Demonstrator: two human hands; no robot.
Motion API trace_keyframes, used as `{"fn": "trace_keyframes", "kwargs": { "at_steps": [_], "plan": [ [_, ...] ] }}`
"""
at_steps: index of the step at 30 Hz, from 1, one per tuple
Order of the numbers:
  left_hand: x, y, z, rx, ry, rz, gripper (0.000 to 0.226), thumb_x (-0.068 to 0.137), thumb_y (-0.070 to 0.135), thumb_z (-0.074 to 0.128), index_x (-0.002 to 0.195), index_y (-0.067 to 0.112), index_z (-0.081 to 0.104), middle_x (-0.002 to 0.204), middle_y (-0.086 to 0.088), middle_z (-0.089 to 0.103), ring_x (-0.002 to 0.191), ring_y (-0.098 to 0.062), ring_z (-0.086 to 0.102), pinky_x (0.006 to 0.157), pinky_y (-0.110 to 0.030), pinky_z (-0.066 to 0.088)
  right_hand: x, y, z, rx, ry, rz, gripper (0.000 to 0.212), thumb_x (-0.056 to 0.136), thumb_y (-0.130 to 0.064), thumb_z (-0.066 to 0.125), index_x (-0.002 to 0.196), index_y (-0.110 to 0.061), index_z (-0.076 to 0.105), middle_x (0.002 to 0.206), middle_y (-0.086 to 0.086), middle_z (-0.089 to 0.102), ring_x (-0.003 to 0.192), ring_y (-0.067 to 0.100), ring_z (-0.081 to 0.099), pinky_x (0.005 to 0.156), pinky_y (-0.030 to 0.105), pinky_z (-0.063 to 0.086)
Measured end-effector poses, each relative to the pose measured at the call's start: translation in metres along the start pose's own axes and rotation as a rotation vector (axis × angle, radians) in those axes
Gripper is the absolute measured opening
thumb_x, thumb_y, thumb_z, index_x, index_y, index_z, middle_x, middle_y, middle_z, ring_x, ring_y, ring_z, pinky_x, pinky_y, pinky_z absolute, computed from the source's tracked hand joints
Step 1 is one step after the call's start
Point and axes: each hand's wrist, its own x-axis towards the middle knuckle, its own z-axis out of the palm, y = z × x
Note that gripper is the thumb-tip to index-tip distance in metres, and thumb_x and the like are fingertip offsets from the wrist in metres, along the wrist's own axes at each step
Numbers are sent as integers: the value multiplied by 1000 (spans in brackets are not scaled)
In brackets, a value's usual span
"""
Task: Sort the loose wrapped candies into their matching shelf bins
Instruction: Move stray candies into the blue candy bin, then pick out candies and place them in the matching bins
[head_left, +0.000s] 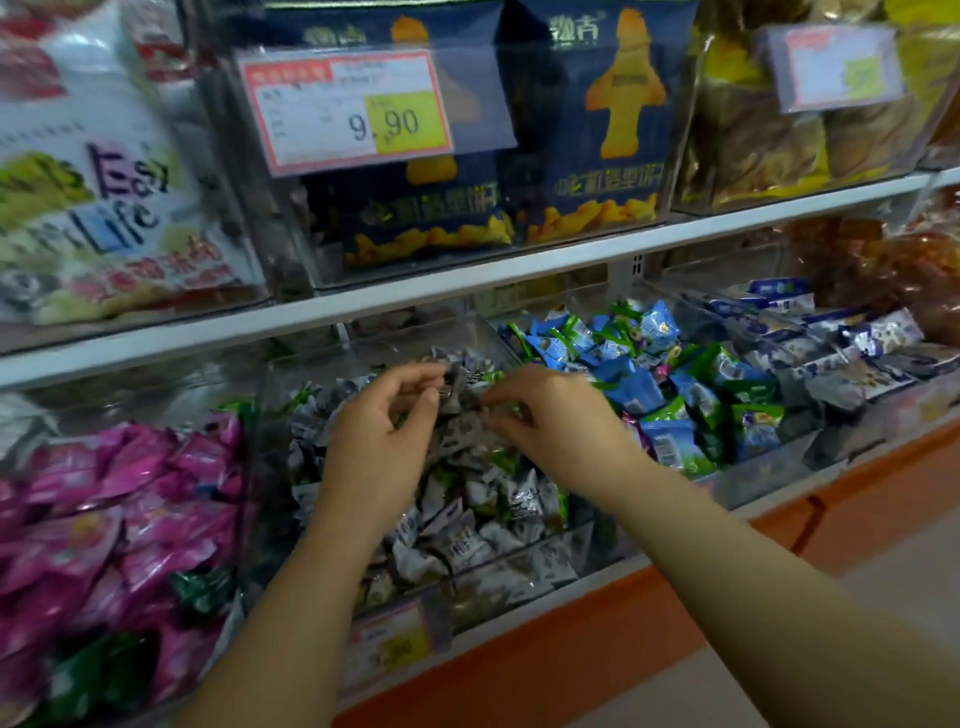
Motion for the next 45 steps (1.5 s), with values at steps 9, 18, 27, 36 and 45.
{"fn": "trace_keyframes", "kwargs": {
  "at_steps": [9, 18, 27, 36, 45],
  "plan": [
    [4, 4, 26, -22, -48, 60, 19, 97, 21, 51, 102, 37, 58, 98, 26, 56, 87, 21, 49, 66, 4, 37, -15, 45, -37, 86, 108, 232, 20, 92, -16, 59, 109, -17, 69, 95, -5, 67, 85, 6, 59, 75, 13, 40],
    [5, 12, 89, 207, -190, 172, 22, 97, 23, 52, 116, 26, 63, 112, 9, 61, 85, 9, 54, 81, -15, 45, -60, 119, -69, 156, -14, 379, 16, 92, -16, 59, 105, -22, 67, 105, -3, 68, 86, -1, 60, 68, 3, 43],
    [13, -3, 96, 271, -156, 288, 21, 96, 26, 51, 109, 25, 67, 109, 18, 52, 101, 8, 35, 105, -37, 33, -36, 121, -47, 57, -444, 232, 53, 85, -31, 69, 133, -32, 48, 135, -7, 49, 117, 13, 52, 93, 22, 40],
    [14, -11, 95, 309, -177, 336, 25, 98, 31, 46, 110, 24, 67, 120, 10, 56, 113, -4, 39, 106, -39, 30, -29, 162, -62, -253, -224, 233, 37, 81, -6, 69, 114, -23, 65, 131, 3, 57, 126, 27, 41, 105, 42, 34],
    [12, -9, 92, 328, -241, 321, 41, 91, 45, 35, 114, 29, 65, 127, 15, 53, 120, -4, 38, 108, -37, 28, -29, 162, -81, -203, -167, 272, 35, 80, -10, 71, 106, -33, 65, 124, 0, 62, 118, 29, 51, 97, 45, 45]
  ]
}}
